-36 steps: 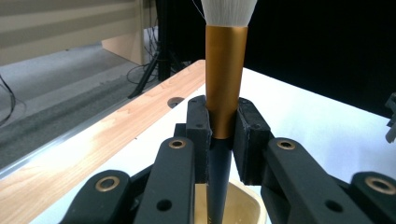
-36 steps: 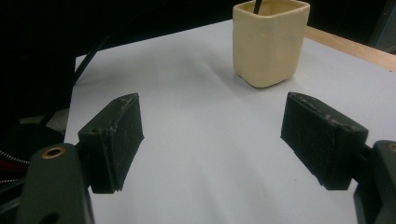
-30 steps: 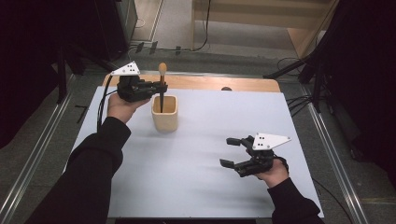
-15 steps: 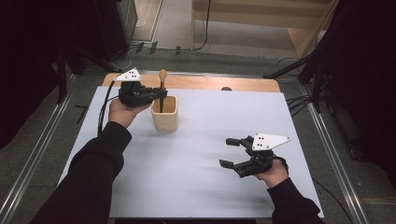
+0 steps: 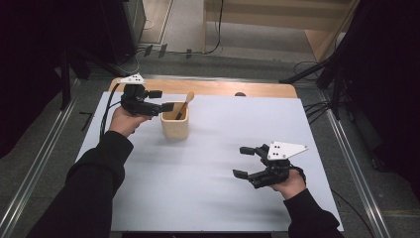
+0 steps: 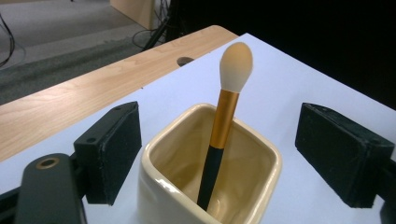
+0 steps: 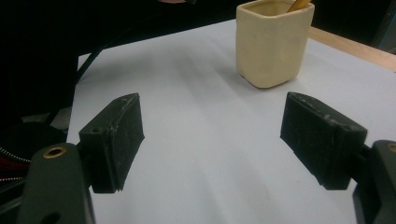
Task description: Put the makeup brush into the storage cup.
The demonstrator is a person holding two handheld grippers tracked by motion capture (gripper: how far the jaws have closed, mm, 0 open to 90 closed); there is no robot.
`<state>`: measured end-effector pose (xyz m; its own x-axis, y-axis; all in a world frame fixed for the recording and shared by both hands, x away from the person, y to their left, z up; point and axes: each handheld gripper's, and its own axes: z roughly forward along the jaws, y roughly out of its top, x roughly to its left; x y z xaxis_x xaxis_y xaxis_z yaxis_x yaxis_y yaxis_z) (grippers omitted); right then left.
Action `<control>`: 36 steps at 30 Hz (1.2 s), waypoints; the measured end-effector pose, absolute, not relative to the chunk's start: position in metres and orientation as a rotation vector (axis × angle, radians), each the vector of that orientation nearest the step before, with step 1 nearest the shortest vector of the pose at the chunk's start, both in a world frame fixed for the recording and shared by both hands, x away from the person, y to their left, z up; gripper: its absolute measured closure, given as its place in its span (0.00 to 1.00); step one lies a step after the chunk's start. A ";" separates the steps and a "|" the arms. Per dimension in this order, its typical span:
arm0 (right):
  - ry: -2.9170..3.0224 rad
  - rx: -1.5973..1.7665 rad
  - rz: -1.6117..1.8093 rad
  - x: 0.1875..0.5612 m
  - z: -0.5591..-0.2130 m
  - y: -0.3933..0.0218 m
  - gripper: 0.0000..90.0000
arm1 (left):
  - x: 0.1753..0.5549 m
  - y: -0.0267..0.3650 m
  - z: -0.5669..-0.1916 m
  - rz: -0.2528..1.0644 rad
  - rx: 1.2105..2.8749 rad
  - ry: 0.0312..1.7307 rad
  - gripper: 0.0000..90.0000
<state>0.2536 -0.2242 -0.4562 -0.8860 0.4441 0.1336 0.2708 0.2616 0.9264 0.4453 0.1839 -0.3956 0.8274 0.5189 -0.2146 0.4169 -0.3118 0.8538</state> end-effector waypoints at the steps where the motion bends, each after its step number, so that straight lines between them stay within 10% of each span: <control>1: 2.369 0.677 1.690 0.254 -0.456 -0.224 0.25 | 0.444 0.184 -0.395 0.122 1.957 0.696 0.16; 36: 2.366 0.684 1.687 0.254 -0.457 -0.224 0.25 | 0.400 0.196 -0.390 0.056 2.071 0.633 0.15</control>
<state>0.2543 -0.2241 -0.4565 -0.8834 0.4491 0.1338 0.2730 0.2610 0.9259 0.3996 0.1960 -0.3901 0.8657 0.4574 -0.2034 0.4146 -0.4273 0.8035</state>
